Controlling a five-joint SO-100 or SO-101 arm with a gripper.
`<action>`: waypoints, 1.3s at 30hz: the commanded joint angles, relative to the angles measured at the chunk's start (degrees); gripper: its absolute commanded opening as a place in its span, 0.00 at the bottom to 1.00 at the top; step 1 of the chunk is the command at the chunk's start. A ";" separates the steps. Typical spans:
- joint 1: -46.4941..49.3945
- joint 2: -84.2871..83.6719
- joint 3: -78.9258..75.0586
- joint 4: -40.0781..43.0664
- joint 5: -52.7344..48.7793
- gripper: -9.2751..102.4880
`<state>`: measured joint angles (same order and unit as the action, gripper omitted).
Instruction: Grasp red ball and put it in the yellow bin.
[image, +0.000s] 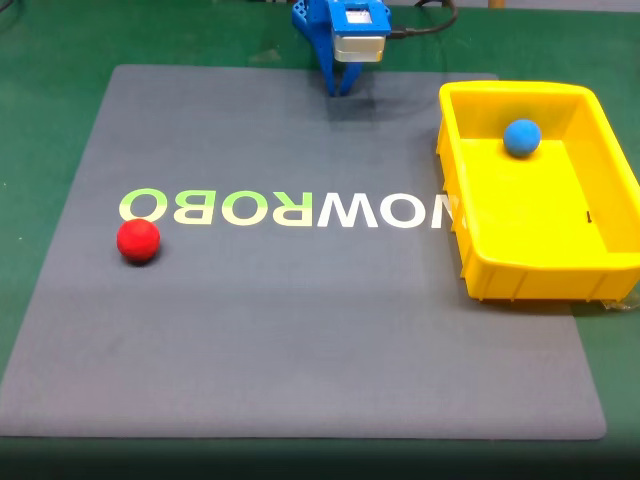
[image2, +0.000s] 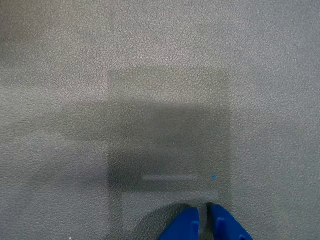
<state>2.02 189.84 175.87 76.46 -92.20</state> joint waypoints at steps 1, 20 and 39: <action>0.97 0.70 1.85 0.26 -0.44 0.08; 0.53 0.70 1.85 0.09 0.88 0.08; 17.05 -22.85 -22.76 -17.84 -7.21 0.40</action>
<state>13.89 177.01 162.69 66.45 -97.73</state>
